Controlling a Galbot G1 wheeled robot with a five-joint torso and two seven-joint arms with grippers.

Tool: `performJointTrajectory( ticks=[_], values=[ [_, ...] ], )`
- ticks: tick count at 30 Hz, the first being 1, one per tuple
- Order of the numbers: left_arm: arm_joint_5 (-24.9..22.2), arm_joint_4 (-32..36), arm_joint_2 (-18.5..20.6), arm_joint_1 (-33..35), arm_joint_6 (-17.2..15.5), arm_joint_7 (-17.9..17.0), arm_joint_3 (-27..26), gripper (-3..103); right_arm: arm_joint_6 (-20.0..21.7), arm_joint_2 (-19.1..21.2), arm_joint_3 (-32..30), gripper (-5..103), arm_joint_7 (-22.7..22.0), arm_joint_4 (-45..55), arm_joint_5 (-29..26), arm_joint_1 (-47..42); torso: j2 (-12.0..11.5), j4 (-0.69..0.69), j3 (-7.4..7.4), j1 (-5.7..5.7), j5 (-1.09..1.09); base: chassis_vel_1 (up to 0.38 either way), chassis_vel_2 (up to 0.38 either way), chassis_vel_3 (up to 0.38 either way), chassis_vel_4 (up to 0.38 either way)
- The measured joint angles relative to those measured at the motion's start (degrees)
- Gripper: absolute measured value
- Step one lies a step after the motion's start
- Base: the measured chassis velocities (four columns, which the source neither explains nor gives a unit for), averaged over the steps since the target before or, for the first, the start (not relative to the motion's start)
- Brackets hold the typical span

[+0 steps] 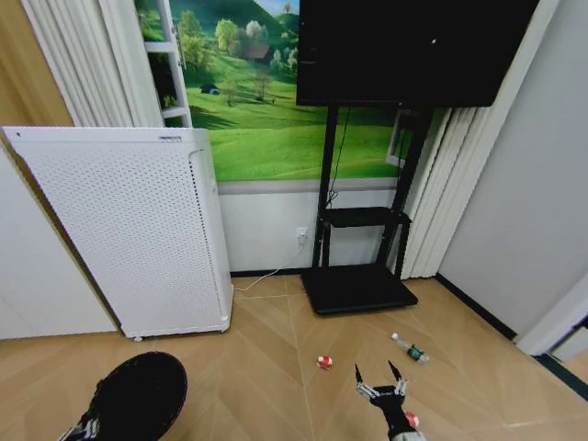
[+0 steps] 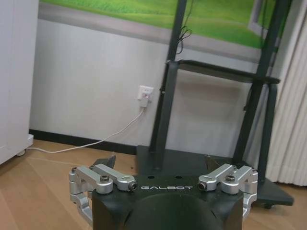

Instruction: Pick up the trash bin and place the garbage on the floor into it.

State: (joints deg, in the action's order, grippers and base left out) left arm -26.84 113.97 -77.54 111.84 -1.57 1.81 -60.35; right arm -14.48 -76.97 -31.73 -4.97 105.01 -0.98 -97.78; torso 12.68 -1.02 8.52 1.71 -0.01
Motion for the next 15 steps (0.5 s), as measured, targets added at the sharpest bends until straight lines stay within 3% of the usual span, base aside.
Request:
performJointTrajectory(
  ticks=[3,5,9,11,12,15],
  values=[
    [-0.12,0.61,-0.08,0.18,0.20,0.02,0.07,7,1.23,2.02,0.92,100,0.09,-2.00,-1.38,2.62,0.00,0.01,0.01,0.01,0.02,0.273,0.246,-0.271,-0.268],
    [-0.47,1.52,-0.46,0.52,0.43,-0.06,0.32,7,4.61,6.07,2.22,100,0.83,-7.20,-1.81,8.31,-0.01,-0.02,0.01,0.01,-0.01,0.247,0.242,-0.234,-0.220],
    [-0.52,2.18,-0.76,0.94,0.46,-0.12,0.40,7,5.45,9.53,3.88,100,1.76,-11.51,-2.70,12.41,0.00,0.02,0.01,0.01,0.04,0.157,0.084,-0.156,-0.129],
    [-0.49,3.21,-1.10,1.50,0.53,-0.11,0.52,7,6.01,14.16,7.05,100,2.60,-17.96,-4.07,18.69,-0.01,0.09,0.02,0.01,0.02,0.017,0.015,0.031,-0.011],
    [-0.41,3.59,-1.17,1.67,0.60,-0.10,0.54,7,6.26,15.37,8.49,100,2.95,-20.22,-4.79,20.79,-0.01,0.06,0.02,0.01,0.04,-0.048,0.051,0.061,0.008],
    [-0.15,4.30,-1.41,1.90,0.65,-0.06,0.72,7,6.34,16.26,11.47,100,3.89,-24.87,-6.29,25.74,-0.01,0.01,0.02,0.02,0.03,-0.063,-0.006,0.090,0.018]
  ],
)
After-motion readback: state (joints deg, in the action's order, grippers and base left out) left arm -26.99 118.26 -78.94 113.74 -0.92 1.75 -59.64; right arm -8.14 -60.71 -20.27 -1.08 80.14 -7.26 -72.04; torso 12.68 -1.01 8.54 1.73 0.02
